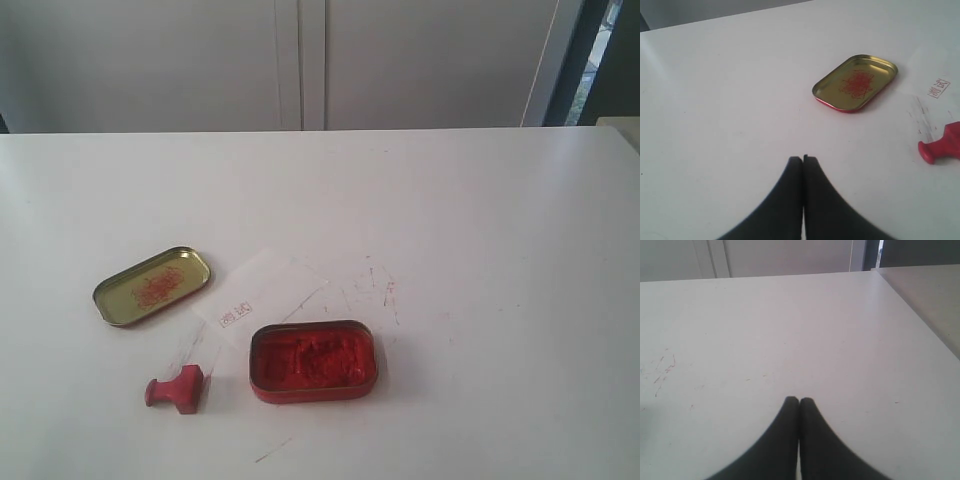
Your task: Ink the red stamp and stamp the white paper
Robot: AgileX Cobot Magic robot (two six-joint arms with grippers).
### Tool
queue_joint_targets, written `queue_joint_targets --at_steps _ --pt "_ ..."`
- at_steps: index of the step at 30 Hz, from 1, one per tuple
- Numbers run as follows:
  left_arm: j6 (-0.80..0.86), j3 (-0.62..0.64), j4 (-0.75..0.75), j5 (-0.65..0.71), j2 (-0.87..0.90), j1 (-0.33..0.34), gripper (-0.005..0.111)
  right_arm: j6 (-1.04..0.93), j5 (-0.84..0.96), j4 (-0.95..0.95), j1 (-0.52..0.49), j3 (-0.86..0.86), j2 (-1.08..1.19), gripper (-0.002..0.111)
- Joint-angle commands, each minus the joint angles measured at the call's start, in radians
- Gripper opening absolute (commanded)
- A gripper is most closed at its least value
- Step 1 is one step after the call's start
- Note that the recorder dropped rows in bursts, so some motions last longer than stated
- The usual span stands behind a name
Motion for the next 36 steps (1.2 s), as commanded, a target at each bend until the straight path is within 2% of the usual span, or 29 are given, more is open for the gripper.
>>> queue_joint_targets --at_steps 1,3,5,15,36 --pt "-0.227 0.004 0.158 0.0 -0.005 0.003 0.0 -0.002 -0.013 0.0 -0.001 0.005 -0.004 0.0" --pt "-0.352 0.004 0.242 -0.002 -0.005 0.003 0.0 -0.002 -0.013 0.0 -0.001 0.005 -0.004 0.0" --pt "-0.389 0.004 0.274 -0.005 -0.005 0.003 0.0 -0.002 -0.013 0.0 -0.001 0.005 -0.004 0.0" --pt "-0.423 0.004 0.325 -0.005 -0.005 0.003 0.0 -0.002 -0.013 0.0 -0.001 0.005 -0.004 0.0" --pt "-0.423 0.004 0.325 -0.005 -0.005 0.003 0.0 -0.002 -0.013 0.0 -0.001 0.005 -0.004 0.0"
